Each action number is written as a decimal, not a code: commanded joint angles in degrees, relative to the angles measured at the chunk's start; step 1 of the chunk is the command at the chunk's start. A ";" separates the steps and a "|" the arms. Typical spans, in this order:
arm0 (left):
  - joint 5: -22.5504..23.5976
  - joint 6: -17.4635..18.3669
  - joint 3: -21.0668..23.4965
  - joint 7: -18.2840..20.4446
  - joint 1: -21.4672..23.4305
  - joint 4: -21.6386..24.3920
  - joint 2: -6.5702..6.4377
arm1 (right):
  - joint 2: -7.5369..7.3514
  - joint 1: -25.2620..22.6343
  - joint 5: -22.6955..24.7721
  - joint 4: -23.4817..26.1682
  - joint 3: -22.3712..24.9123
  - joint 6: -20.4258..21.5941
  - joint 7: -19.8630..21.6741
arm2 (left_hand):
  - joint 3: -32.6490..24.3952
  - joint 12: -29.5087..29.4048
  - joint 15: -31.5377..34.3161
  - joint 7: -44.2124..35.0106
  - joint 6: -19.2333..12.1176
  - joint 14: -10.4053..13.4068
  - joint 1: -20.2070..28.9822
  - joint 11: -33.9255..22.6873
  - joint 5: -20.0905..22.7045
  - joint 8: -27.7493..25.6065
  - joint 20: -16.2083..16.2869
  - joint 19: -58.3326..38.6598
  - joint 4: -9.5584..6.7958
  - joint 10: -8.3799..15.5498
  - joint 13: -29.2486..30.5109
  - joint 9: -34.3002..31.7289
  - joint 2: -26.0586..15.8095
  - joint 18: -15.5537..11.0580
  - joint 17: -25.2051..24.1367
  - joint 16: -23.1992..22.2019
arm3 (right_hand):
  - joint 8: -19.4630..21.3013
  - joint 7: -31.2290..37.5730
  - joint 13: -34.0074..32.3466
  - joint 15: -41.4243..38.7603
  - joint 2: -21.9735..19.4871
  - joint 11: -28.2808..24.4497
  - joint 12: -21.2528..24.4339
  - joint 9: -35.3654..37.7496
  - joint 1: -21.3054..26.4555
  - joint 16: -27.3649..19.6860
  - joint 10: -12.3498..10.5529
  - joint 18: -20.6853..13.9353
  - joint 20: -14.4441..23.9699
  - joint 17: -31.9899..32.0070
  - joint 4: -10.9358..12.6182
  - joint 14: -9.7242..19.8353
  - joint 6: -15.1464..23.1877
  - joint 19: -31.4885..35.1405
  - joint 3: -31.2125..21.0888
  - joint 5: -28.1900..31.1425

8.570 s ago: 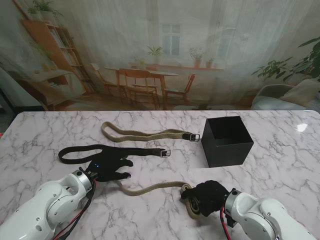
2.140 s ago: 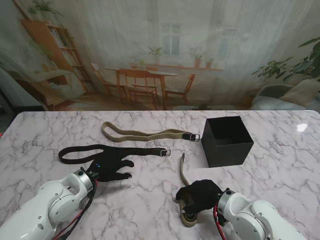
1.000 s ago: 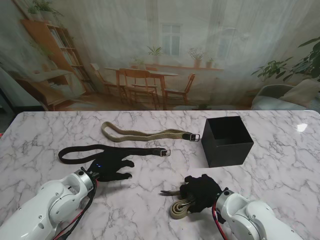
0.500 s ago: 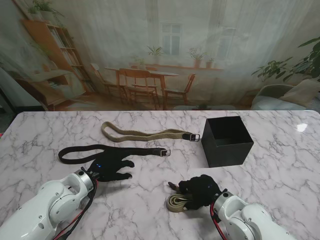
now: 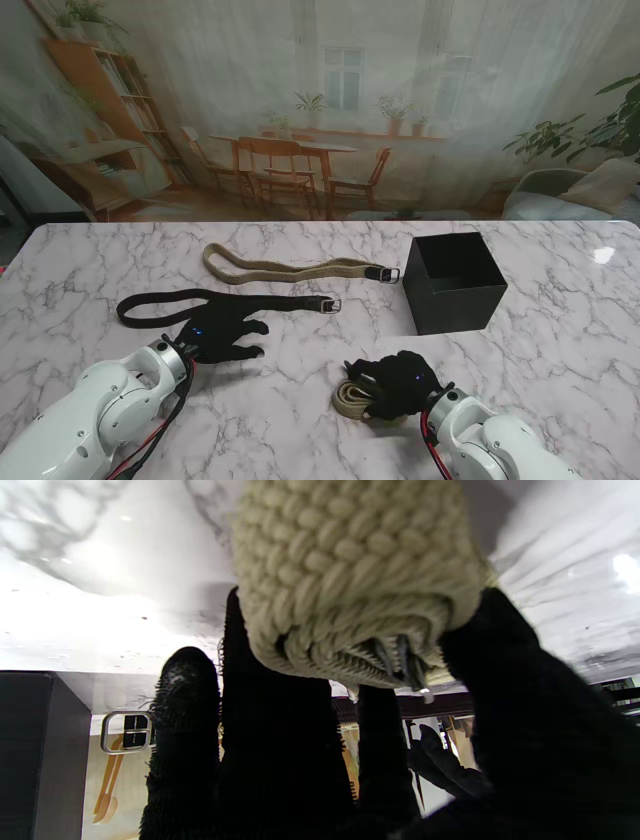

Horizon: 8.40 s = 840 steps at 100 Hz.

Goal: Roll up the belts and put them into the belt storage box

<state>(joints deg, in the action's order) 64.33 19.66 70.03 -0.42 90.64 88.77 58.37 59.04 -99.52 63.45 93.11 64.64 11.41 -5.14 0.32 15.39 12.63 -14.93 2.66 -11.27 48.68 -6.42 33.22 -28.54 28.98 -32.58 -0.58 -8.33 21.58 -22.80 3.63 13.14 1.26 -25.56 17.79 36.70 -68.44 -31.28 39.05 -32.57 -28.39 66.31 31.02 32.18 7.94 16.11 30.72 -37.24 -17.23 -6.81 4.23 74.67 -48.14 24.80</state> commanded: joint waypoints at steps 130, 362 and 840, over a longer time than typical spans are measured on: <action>-0.08 0.05 -0.03 0.58 0.03 -0.11 0.06 | 0.13 -2.91 7.19 4.97 6.51 1.85 -5.55 | 0.95 0.66 -0.42 -0.59 1.21 -0.42 1.46 0.77 1.02 -0.06 -1.24 2.30 1.15 -0.90 0.18 2.65 -1.71 1.89 -1.00 -1.21 | -0.09 23.93 -6.48 -6.78 0.91 -7.77 -12.49 9.94 12.24 4.59 -9.30 -0.56 -2.92 -8.03 4.10 4.19 9.59 -1.92 -12.14 24.86; 0.83 -0.42 -0.74 0.66 -0.29 -0.21 -0.08 | -0.11 -6.39 5.79 -0.90 13.69 10.86 -8.32 | 0.85 0.67 -0.29 -0.83 1.28 -0.33 2.02 0.57 1.08 -0.09 -1.18 2.28 1.06 -0.84 0.27 2.78 -2.11 1.86 -1.16 -1.26 | 12.56 7.36 38.27 18.31 -18.26 8.75 8.81 -36.63 -14.78 -13.66 -1.33 1.43 -0.08 29.02 11.45 -0.94 7.18 -19.54 5.24 18.90; -1.39 1.27 -1.59 0.72 -0.38 0.28 0.15 | -1.08 -5.29 10.94 0.82 12.69 0.75 3.00 | 1.13 0.43 0.24 4.73 2.75 -0.82 0.77 0.51 -7.50 2.56 -0.06 -0.07 1.08 -1.41 1.42 2.71 -1.26 1.88 1.03 -1.51 | 7.17 -8.92 37.96 22.24 -12.44 10.10 12.78 -42.49 -3.81 -17.55 -1.04 10.60 -18.50 31.15 11.70 -1.93 3.21 -26.01 -5.56 -1.96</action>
<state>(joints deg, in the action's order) 62.77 20.27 68.94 -0.96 90.18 88.13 58.38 57.85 -104.82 74.74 93.96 77.87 11.79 -2.24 0.30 15.45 12.63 -11.73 4.64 -11.31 50.11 -6.38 27.96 -26.64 28.40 -31.88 -0.58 -8.46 21.61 -22.04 3.57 13.19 2.42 -26.43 25.73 27.35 -31.27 -8.47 28.87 -23.63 -16.01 25.78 28.56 13.47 5.61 27.07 11.21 -6.96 -7.33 -7.98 3.65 48.81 -52.85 23.61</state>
